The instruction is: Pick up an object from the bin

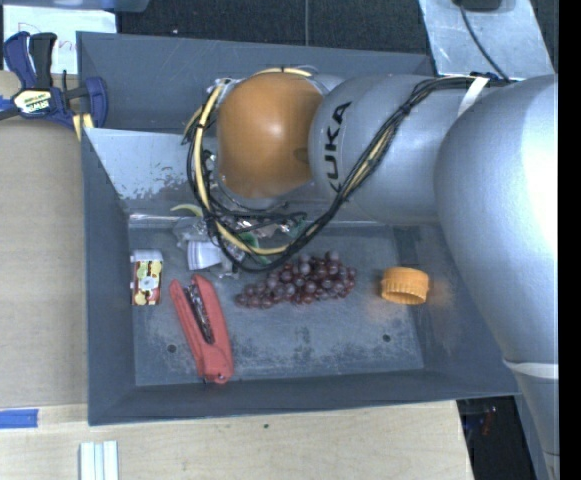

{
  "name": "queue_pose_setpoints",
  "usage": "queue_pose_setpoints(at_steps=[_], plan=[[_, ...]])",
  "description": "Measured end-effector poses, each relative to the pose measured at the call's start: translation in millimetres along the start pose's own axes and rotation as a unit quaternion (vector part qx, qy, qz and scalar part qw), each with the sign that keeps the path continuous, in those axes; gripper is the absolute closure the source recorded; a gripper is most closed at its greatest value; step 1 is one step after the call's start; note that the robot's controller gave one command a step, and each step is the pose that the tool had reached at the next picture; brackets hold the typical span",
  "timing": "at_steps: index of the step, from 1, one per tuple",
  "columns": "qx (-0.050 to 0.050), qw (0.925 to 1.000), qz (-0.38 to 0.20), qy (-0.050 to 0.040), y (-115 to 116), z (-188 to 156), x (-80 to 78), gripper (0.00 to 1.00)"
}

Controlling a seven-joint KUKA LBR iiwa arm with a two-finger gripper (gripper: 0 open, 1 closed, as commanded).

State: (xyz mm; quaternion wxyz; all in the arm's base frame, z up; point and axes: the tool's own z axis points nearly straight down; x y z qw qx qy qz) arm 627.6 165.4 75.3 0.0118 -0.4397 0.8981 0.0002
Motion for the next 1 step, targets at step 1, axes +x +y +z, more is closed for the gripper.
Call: queue_pose_setpoints(at_steps=[1], plan=[[-0.001, 1.0000, 0.001, 0.0011, 0.3, -21.4, 0.3, 1.00]])
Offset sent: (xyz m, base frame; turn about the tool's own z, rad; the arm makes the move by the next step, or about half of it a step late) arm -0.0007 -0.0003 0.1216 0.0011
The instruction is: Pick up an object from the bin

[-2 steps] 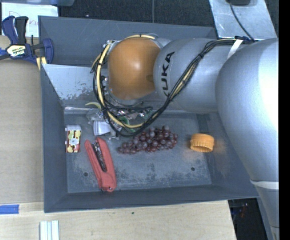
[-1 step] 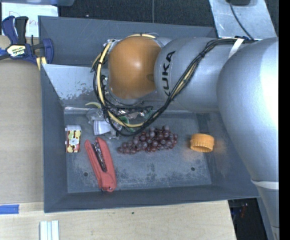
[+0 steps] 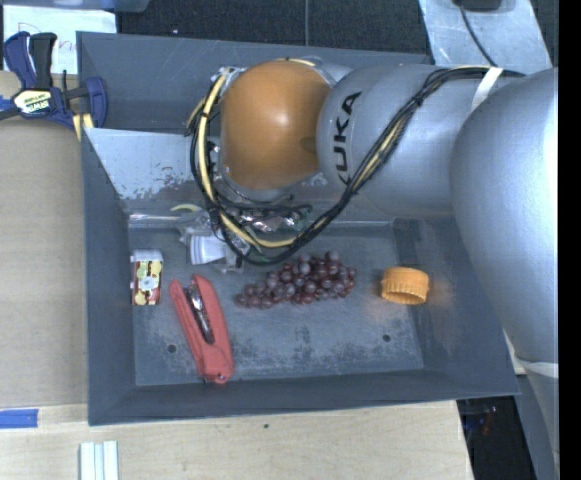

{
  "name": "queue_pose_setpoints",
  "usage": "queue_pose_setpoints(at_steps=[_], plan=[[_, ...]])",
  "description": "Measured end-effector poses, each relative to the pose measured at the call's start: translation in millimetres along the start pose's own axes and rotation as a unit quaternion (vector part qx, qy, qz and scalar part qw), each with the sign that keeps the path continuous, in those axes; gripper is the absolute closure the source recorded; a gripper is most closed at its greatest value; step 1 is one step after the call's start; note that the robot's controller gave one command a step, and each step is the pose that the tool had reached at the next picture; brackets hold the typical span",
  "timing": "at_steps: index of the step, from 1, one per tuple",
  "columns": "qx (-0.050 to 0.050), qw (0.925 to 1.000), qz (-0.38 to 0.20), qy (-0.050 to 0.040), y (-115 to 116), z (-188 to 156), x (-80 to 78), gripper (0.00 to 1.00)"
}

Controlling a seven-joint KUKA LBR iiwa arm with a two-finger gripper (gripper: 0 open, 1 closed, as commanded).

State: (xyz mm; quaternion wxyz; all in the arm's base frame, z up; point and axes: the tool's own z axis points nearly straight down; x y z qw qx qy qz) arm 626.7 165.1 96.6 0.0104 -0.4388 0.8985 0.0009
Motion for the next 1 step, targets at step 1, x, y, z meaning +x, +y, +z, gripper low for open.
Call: queue_pose_setpoints(at_steps=[1], plan=[[0.000, 1.0000, 0.000, 0.0002, -0.4, -52.9, -0.9, 1.00]])
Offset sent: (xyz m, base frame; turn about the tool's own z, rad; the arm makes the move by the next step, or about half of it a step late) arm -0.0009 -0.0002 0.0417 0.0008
